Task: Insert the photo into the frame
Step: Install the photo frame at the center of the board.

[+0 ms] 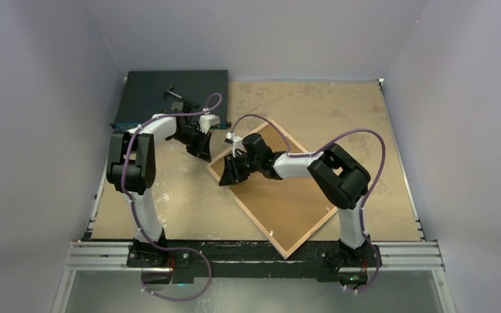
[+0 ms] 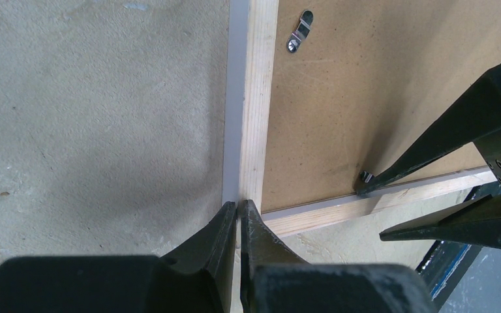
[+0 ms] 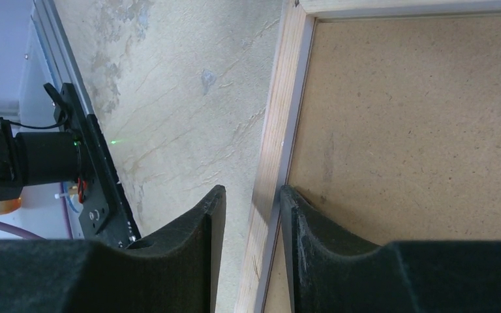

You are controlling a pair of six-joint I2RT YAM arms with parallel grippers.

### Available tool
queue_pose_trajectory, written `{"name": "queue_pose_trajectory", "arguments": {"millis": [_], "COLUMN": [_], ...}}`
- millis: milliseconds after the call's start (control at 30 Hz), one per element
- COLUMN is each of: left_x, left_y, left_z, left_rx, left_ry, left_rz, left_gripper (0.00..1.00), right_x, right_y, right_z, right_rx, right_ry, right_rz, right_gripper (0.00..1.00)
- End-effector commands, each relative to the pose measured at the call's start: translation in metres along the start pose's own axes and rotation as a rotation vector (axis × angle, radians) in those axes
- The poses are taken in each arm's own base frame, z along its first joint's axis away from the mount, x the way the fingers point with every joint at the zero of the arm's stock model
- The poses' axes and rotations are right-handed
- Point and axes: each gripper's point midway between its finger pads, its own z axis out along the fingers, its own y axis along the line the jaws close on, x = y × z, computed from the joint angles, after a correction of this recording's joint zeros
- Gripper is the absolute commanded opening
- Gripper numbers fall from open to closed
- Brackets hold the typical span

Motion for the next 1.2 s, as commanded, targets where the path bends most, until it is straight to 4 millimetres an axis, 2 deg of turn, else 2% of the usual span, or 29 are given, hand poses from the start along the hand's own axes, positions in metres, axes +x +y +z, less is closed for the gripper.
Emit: {"name": "queue_pose_trajectory", "arguments": {"millis": [0,67,167,267,333,400,533,567,700,800,967,1167], "left_x": [-0.013,-0.014,-0.020,-0.026,-0.032,-0.041,-0.058,-0.062,-0.053,-0.045,-0.036,-0.032], "left_y": [-0.004,-0.004,-0.006,-0.009,-0.011,-0.012,-0.011,-0.011,-0.014,-0.014,-0.012,-0.013], "left_z": [-0.003,-0.004,-0.007,-0.012,-0.015,-0.017,-0.016,-0.005,0.014,0.021,0.027,0.028], "left_rx": [0.015,0.013,0.017,0.022,0.028,0.033,0.046,0.056,0.078,0.085,0.091,0.094], "left_ry": [-0.037,-0.039,-0.049,-0.064,-0.082,-0.104,-0.133,-0.128,-0.091,-0.077,-0.062,-0.061], "left_rz": [0.029,0.028,0.029,0.027,0.035,0.035,0.037,0.036,0.038,0.035,0.035,0.033], "left_gripper": [0.03,0.03,0.03,0.03,0.03,0.04,0.09,0.11,0.11,0.10,0.06,0.04], "right_x": [0.002,-0.008,-0.038,-0.064,-0.077,-0.088,-0.096,-0.098,-0.097,-0.101,-0.087,-0.082], "right_y": [0.010,0.019,0.030,0.027,0.016,-0.003,-0.039,-0.063,-0.080,-0.085,-0.081,-0.074], "right_z": [-0.001,-0.005,-0.019,-0.040,-0.057,-0.073,-0.093,-0.094,-0.086,-0.081,-0.066,-0.049], "right_rx": [-0.026,-0.041,-0.036,-0.009,0.012,0.070,0.161,0.216,0.230,0.226,0.171,0.141], "right_ry": [0.042,0.027,-0.048,-0.136,-0.195,-0.257,-0.323,-0.332,-0.327,-0.348,-0.325,-0.315], "right_rz": [-0.016,-0.019,-0.039,-0.004,0.042,0.093,0.165,0.184,0.191,0.197,0.244,0.264], "right_gripper": [0.39,0.41,0.45,0.53,0.57,0.60,0.61,0.61,0.60,0.59,0.58,0.56]}}
